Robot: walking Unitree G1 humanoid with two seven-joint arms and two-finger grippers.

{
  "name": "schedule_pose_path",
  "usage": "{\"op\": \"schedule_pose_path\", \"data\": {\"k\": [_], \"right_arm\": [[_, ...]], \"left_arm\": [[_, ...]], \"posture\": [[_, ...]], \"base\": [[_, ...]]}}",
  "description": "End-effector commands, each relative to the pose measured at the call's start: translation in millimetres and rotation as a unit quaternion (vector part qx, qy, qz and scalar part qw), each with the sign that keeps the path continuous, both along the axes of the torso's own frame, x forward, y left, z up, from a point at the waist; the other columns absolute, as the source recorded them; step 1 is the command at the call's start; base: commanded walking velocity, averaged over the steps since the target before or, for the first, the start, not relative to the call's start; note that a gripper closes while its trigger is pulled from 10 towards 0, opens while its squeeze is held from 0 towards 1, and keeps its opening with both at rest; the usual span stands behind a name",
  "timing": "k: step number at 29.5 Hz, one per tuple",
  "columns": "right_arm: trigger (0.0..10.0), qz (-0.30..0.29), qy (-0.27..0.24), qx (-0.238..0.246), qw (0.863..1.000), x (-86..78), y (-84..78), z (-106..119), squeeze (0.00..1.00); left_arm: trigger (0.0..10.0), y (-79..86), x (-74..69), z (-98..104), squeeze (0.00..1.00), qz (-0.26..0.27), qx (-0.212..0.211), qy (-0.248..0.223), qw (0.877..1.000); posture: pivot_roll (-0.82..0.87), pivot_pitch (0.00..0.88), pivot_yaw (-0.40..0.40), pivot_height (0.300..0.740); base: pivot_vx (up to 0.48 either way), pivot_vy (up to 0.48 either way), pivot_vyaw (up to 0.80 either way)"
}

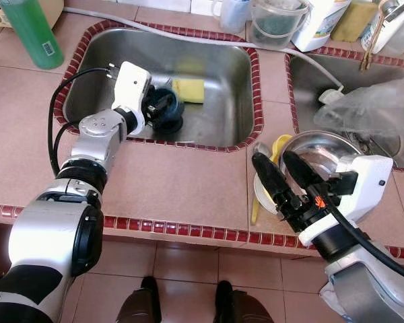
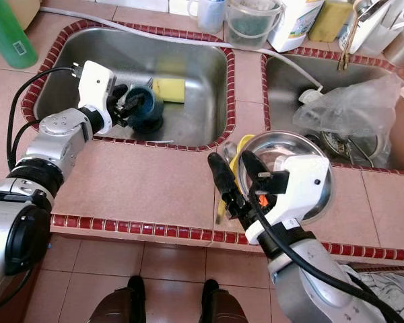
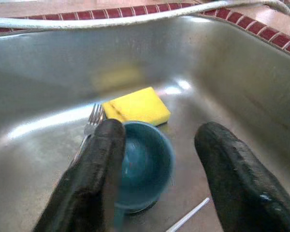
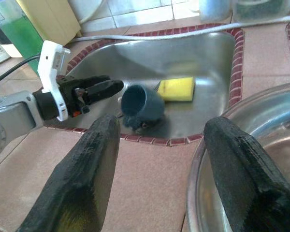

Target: Kitchen organization

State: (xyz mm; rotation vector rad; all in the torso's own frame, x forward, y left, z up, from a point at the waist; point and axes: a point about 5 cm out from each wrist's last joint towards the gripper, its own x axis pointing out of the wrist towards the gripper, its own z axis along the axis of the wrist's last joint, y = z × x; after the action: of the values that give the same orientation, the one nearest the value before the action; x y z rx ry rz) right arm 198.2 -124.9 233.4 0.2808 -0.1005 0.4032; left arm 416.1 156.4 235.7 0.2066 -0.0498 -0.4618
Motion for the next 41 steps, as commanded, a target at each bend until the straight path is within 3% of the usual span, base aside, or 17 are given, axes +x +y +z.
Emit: {"op": "schedule_pose_path", "data": {"k": [1, 11, 14, 21, 22, 23, 24, 27, 35, 41], "right_arm": [[10.0, -0.001, -0.007, 0.001, 1.0, 2.9, -1.0, 0, 0.0], [10.0, 0.004, -0.075, 0.006, 0.997, 26.3, -1.1, 12, 0.0], [10.0, 0.0, -0.11, 0.003, 0.994, 35.5, -3.5, 16, 0.0], [10.0, -0.049, -0.131, -0.023, 0.99, 54.6, -11.2, 6, 0.0], [10.0, -0.061, -0.134, -0.039, 0.988, 58.5, -11.9, 2, 0.0], [10.0, -0.061, -0.134, -0.039, 0.988, 58.5, -11.9, 2, 0.0], [10.0, -0.074, -0.143, -0.057, 0.985, 62.3, -12.2, -1, 0.0], [10.0, -0.083, -0.149, -0.065, 0.983, 65.6, -12.8, -4, 0.0], [10.0, -0.13, -0.181, -0.093, 0.97, 72.8, -16.4, -7, 0.0], [10.0, -0.155, -0.175, -0.112, 0.966, 73.3, -19.3, -16, 0.0]], "left_arm": [[10.0, 2.5, 0.3, 8, 1.0, -0.004, -0.017, -0.009, 1.0], [10.0, 16.1, -5.6, 17, 1.0, 0.002, -0.09, -0.05, 0.995], [10.0, 14.1, -11.8, 20, 1.0, -0.004, -0.119, -0.072, 0.99], [10.0, 4.3, -32.4, 13, 0.98, -0.013, -0.159, -0.108, 0.981], [10.0, 0.1, -37.0, 11, 0.49, -0.017, -0.18, -0.108, 0.978], [10.0, 0.1, -37.0, 11, 0.49, -0.017, -0.18, -0.108, 0.978], [10.0, -5.4, -44.4, 10, 0.0, -0.017, -0.185, -0.113, 0.976], [10.0, -10.4, -49.0, 8, 0.0, -0.012, -0.176, -0.112, 0.978], [10.0, -29.3, -85.1, 5, 0.0, -0.013, -0.2, -0.123, 0.972], [10.0, -33.0, -95.7, -5, 0.0, 0.002, -0.2, -0.118, 0.973]], "posture": [[-0.11, 0.269, -0.06, 0.74], [-0.08, 0.175, -0.049, 0.74], [-0.06, 0.135, -0.046, 0.74], [-0.04, 0.06, -0.044, 0.74], [-0.04, 0.046, -0.043, 0.74], [-0.04, 0.046, -0.043, 0.74], [-0.04, 0.035, -0.044, 0.74], [-0.04, 0.026, -0.045, 0.74], [-0.04, 0.0, -0.049, 0.74], [-0.04, 0.0, -0.048, 0.74]], "base": [[0.0, 0.0, 0.0], [0.0, 0.0, 0.0], [0.0, 0.0, 0.0], [0.0, 0.0, 0.0], [0.0, 0.0, 0.0], [0.0, 0.0, 0.0], [0.0, 0.0, 0.0], [0.0, 0.0, 0.0], [0.0, 0.0, 0.0], [0.0, 0.0, 0.0]]}}
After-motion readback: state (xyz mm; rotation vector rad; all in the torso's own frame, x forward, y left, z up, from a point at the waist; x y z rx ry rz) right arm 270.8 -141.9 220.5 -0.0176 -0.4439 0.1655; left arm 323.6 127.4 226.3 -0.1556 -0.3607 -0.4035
